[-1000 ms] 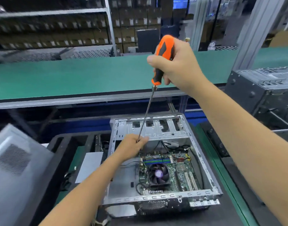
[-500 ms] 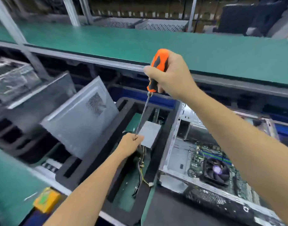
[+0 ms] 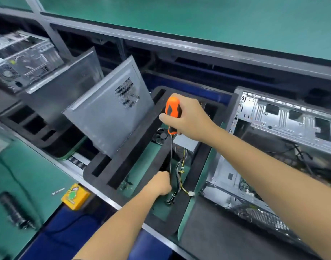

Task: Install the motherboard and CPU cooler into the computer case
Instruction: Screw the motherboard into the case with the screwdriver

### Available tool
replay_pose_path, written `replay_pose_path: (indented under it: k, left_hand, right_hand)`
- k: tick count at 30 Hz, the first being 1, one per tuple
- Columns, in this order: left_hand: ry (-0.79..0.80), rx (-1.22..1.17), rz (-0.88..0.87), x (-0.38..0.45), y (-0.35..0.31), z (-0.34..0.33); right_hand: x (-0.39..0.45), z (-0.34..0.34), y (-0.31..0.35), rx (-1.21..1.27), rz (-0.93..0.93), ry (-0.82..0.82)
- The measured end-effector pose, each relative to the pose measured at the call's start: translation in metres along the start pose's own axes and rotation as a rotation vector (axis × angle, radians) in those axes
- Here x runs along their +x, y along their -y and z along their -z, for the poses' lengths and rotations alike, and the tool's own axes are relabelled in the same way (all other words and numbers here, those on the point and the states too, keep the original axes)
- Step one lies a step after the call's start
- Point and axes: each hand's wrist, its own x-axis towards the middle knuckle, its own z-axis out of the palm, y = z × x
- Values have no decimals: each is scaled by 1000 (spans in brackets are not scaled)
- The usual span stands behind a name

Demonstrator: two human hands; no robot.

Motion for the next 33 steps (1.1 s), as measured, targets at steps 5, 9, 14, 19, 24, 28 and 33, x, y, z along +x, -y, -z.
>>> replay_pose_path:
  k: [5,9,14,19,24,28,33]
  left_hand:
    - [-85,231,9,6,10,-39]
    - [-193,297,-2,10,12,-49]
    - [-251,450,-58,10,11,-60]
    - [-242,362,-57,14,9,-51]
    - [-240,254,-37,6,4,-46]
    - [-222,94,-18,1,-5,-20]
    - [-284,-278,-90,1,-12,30]
  right_hand:
    - [-8,0,-14,-12,-30,32]
    - [-13,-1,-20,-13,-49,43]
    - [-15,0,-23,12,-60,40]
    - [-15,2,-22,7,-54,18]
    - [-16,10,-16,31,-51,7]
    - [-12,27,-4,41,-20,-25]
    - [-6,63,13,40,57,-176]
